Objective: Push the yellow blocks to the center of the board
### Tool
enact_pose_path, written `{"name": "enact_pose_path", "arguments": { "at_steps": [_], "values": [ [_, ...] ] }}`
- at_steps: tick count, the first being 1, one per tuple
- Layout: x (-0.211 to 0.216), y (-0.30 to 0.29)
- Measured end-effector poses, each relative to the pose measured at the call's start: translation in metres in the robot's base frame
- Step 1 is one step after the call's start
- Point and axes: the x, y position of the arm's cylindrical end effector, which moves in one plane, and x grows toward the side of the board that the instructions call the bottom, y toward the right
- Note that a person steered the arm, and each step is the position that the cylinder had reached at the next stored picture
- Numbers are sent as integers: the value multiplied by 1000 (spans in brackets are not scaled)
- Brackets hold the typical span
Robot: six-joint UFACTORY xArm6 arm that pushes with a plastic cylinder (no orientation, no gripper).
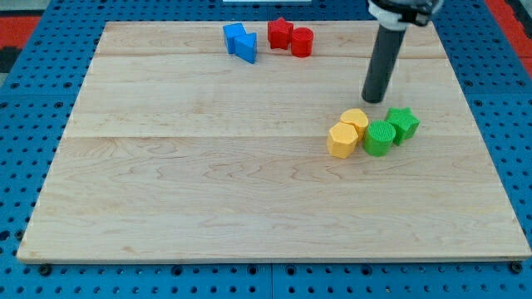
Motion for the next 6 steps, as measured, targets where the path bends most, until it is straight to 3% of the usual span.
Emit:
{"name": "enact_pose_path", "arguments": {
  "at_steps": [3, 4, 5, 6],
  "values": [
    [73, -74],
    [99, -66],
    [92, -74],
    [49, -84]
  ]
}}
